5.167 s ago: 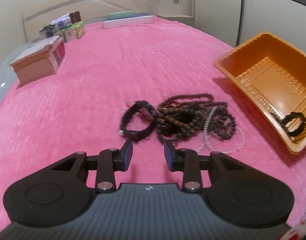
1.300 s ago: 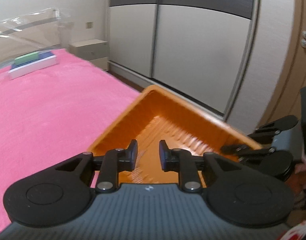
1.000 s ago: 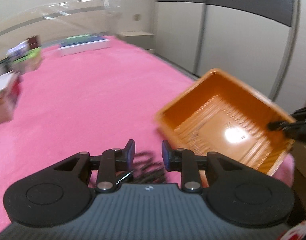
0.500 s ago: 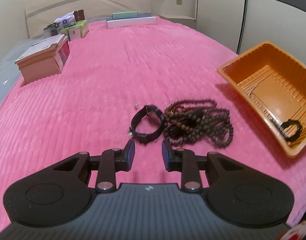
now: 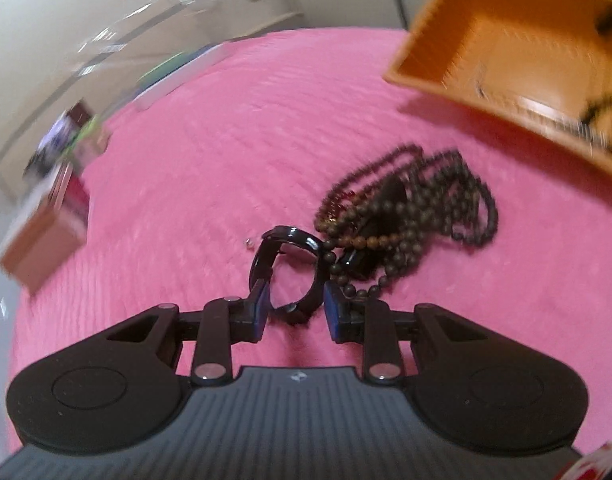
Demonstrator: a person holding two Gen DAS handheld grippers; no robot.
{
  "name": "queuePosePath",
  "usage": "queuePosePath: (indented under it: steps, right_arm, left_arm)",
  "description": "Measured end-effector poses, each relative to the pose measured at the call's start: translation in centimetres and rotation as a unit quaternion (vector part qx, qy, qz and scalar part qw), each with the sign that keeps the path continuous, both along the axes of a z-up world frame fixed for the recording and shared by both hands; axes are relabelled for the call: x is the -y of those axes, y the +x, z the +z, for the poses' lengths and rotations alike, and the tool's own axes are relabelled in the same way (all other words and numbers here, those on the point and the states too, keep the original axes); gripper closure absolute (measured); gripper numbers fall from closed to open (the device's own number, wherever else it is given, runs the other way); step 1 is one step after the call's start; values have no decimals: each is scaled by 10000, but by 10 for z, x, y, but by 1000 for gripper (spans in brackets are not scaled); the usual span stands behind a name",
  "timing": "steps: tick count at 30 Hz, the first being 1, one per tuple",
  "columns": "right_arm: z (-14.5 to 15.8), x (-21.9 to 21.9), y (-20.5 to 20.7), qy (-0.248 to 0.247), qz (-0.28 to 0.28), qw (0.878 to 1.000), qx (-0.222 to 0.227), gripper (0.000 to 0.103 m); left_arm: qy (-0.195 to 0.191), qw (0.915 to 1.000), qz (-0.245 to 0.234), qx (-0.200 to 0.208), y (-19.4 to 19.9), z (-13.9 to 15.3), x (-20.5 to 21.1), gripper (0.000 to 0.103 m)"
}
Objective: Organize jewelry
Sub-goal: 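Close the left tool around the black leather bracelet in the pile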
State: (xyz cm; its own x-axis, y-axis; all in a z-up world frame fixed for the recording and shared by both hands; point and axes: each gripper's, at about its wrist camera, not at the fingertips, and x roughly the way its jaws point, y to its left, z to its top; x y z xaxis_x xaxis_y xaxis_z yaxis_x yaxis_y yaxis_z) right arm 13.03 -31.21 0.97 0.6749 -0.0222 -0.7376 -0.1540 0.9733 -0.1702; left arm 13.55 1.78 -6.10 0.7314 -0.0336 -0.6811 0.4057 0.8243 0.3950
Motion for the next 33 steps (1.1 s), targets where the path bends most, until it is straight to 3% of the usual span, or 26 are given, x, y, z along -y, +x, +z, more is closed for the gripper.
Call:
queuePosePath:
  steps: [5,7,10,15,33]
  right_arm:
    - [-1,0,2,-28,-11,10000,-24,99]
    - [-1,0,2,-31,-4,10000,-21,99]
    - [0,0,2,-37,2,10000,-16,99]
    - [0,0,2,-40,1,10000,-15,99]
    - [1,0,0,-10,-1,10000,9,99]
  left_arm:
    - [602,9968,-492,-200,9,-16,12,80]
    - [624,9965,-504,-233,13,-19,13,90]
    - [493,9975,-437,-256,15,-17,13,97]
    - [77,9993,-296,-214,10,-4,7,99]
    - [-141,9994,-144,267,-6,39,11,99]
